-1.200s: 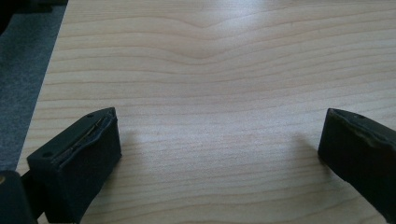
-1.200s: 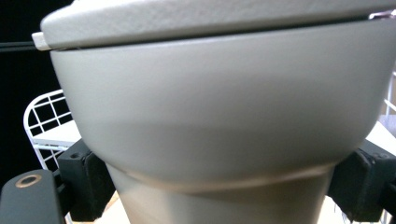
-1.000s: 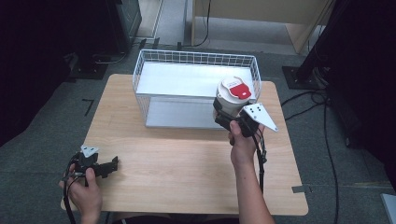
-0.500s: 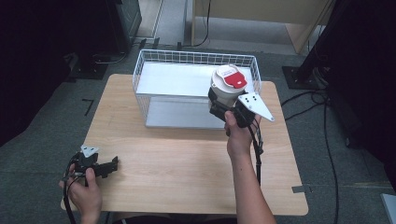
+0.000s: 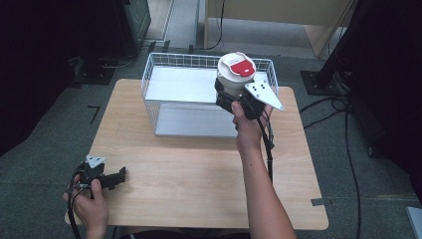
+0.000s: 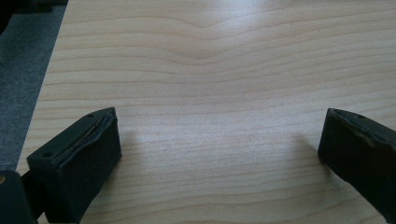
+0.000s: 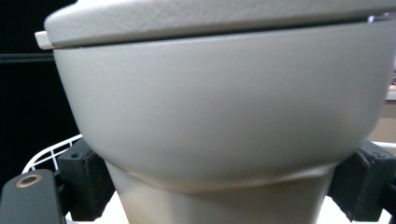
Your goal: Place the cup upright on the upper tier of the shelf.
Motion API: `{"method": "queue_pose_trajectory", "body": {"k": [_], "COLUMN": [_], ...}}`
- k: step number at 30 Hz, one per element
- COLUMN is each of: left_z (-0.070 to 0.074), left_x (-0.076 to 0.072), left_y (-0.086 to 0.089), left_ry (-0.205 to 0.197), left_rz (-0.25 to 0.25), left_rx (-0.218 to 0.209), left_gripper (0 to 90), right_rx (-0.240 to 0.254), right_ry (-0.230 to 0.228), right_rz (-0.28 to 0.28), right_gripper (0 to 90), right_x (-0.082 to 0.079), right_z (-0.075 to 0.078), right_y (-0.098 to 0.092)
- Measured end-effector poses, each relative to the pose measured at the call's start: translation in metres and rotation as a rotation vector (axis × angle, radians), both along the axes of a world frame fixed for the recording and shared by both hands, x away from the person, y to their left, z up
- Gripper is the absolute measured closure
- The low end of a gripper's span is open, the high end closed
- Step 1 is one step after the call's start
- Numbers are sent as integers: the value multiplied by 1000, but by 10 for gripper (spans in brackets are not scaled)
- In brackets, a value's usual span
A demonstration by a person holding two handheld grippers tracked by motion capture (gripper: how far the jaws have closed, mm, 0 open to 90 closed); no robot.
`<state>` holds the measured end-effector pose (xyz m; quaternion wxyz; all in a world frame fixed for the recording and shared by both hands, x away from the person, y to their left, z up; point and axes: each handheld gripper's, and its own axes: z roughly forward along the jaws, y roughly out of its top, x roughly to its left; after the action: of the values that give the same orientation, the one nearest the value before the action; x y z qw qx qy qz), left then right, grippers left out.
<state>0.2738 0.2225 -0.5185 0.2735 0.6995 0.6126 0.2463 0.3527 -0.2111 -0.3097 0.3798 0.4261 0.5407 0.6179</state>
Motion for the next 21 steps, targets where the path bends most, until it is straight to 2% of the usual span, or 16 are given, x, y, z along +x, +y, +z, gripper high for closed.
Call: {"method": "queue_pose_trajectory", "body": {"k": [6,21], "left_z": [0,0], "left_x": [0,0], "left_y": [0,0], "left_ry": [-1,-1], "left_rz": [0,1], "left_rx": [0,-1], "left_gripper": [0,0], "right_rx": [-26,-34], "right_ry": [10,53], "right_rz": [4,-23], "right_gripper": [109,109], "right_x": [20,66], "right_z": [5,3], "right_y": [10,25]}}
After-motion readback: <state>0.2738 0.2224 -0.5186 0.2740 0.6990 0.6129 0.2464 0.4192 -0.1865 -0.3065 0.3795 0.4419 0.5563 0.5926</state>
